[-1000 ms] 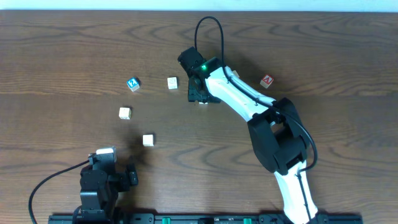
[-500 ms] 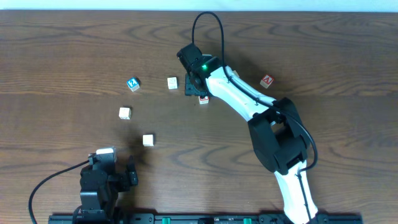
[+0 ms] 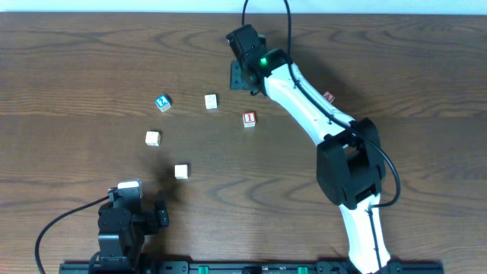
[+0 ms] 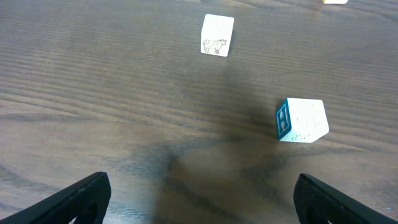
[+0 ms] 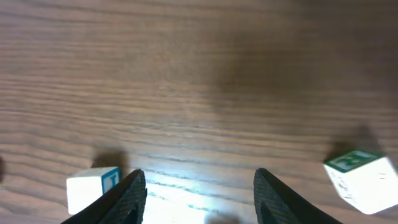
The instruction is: Spell out Ai2
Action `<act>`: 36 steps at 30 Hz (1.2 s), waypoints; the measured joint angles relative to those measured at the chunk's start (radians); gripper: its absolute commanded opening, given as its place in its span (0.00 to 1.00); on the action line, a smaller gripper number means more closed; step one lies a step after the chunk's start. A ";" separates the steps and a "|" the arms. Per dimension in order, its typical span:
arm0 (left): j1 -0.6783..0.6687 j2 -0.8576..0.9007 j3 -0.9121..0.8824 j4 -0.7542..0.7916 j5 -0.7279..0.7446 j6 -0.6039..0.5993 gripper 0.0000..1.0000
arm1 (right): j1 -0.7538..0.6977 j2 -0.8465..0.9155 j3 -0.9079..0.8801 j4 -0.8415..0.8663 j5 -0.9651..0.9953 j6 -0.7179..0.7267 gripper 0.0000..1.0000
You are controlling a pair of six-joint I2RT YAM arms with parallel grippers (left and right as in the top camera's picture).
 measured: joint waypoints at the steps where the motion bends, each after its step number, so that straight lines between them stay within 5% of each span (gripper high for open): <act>1: 0.000 0.000 0.000 0.000 0.000 0.000 0.95 | -0.001 0.000 0.014 -0.017 0.000 -0.010 0.41; 3: 0.000 0.000 0.000 0.000 0.000 0.000 0.95 | -0.001 0.000 0.033 -0.047 0.000 -0.021 0.16; 5: 0.000 0.000 0.000 0.000 0.000 0.000 0.95 | -0.001 0.000 0.038 -0.089 0.000 -0.029 0.02; 36: 0.000 0.000 0.000 0.000 0.000 0.000 0.95 | 0.141 0.000 -0.108 -0.193 0.083 -0.116 0.02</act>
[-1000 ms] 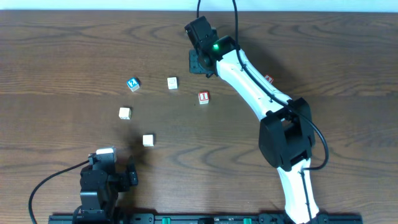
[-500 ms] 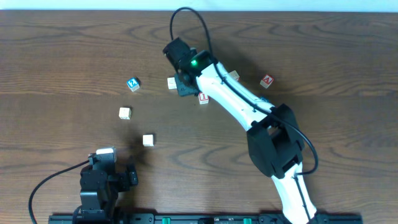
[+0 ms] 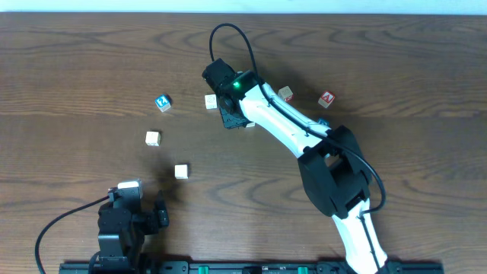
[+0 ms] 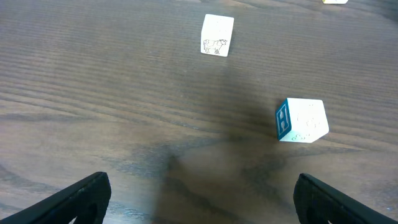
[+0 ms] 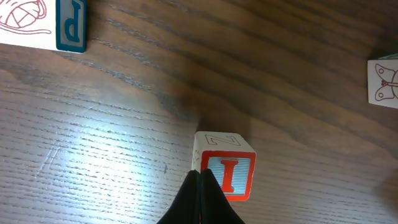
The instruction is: Spell out Ai2
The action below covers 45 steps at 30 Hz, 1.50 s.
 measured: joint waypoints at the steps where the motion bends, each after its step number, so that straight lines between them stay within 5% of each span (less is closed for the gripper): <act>1: 0.000 0.000 0.000 0.000 0.000 0.000 0.95 | 0.000 0.000 0.000 0.003 0.000 0.000 0.01; 45: 0.000 0.000 0.000 0.000 0.000 0.000 0.95 | 0.017 0.030 -0.001 0.048 0.018 -0.039 0.02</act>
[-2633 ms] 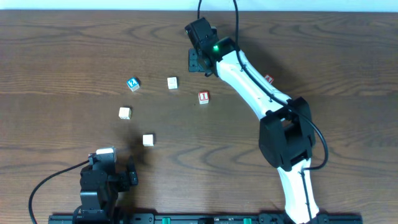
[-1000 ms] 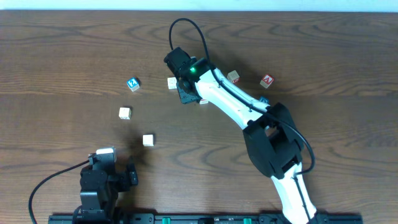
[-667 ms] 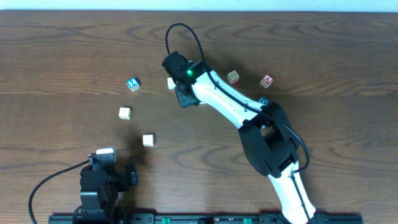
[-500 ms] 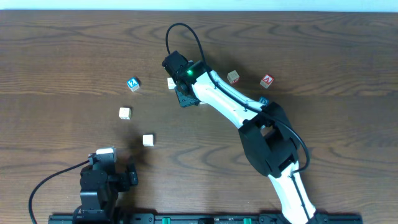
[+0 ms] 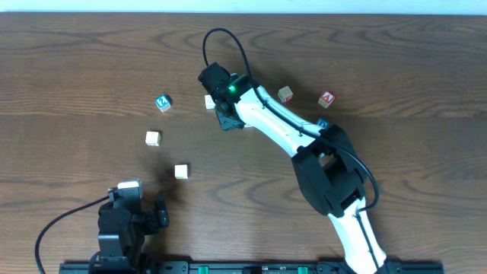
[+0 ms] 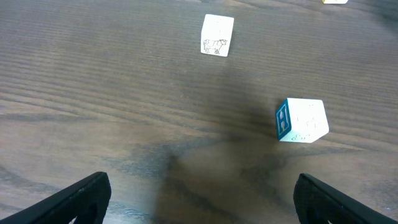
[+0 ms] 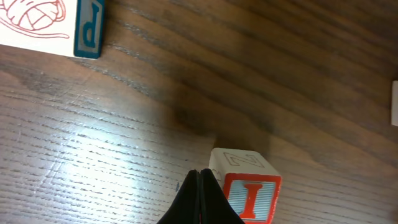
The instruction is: Spell out Ai2
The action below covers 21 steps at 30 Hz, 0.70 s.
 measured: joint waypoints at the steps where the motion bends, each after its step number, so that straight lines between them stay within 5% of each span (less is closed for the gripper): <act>1: 0.000 0.000 0.000 0.000 0.000 0.000 0.95 | 0.000 0.000 0.000 0.000 0.003 0.000 0.02; 21: 0.000 0.000 0.000 0.000 0.000 0.000 0.95 | 0.000 0.000 0.000 -0.005 0.031 -0.001 0.02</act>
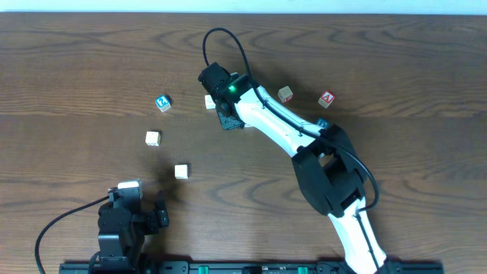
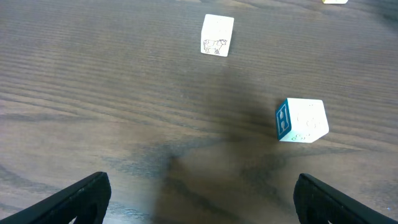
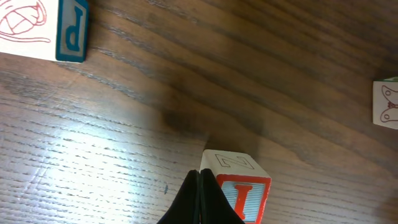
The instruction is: Spell out Ai2
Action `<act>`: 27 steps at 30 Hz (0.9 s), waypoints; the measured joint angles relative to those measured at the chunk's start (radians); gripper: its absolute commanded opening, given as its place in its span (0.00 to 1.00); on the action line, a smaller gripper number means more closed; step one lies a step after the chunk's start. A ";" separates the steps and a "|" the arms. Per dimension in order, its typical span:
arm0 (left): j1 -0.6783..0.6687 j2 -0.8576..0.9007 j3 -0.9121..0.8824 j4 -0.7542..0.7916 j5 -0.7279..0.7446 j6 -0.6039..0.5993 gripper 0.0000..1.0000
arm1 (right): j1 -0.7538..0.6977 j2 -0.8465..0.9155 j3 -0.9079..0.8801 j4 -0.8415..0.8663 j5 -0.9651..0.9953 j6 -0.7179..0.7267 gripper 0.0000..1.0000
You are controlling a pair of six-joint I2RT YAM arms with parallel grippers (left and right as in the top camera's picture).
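The red I block (image 3: 239,186) lies on the table right against my right gripper (image 3: 200,175), whose fingers are shut together with nothing between them, tips just left of the block. From overhead the right gripper (image 1: 227,118) covers that block. The red A block (image 1: 326,99) lies far right of it. A blue-faced block (image 1: 162,102) sits to the left; its character is too small to read. My left gripper (image 2: 202,199) stands open at the near edge, a blue-sided block (image 2: 301,119) and a cow block (image 2: 217,35) ahead of it.
A P block with a yarn picture (image 3: 43,28) lies up-left of the right fingers, and a butterfly block (image 3: 387,102) at the right edge. More loose blocks (image 1: 153,138), (image 1: 181,171), (image 1: 285,93) are scattered on the wooden table (image 1: 396,61).
In the right wrist view everything has slid slightly left, so the butterfly block shows more. The I block sits a little closer to the shut fingertips. The left arm has not moved.
At first my right gripper was open at the far middle of the table, with the I block nearer and apart from it. Then it was shut, low beside the I block's left side. It has stayed shut against that block since.
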 measured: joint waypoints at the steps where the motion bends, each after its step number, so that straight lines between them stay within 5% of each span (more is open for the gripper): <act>1: 0.000 0.000 0.000 0.000 0.000 0.000 0.95 | 0.000 0.000 0.000 0.000 0.002 0.000 0.01; 27: 0.000 0.000 0.000 0.000 0.000 0.000 0.95 | 0.000 0.000 0.000 0.028 0.024 -0.002 0.02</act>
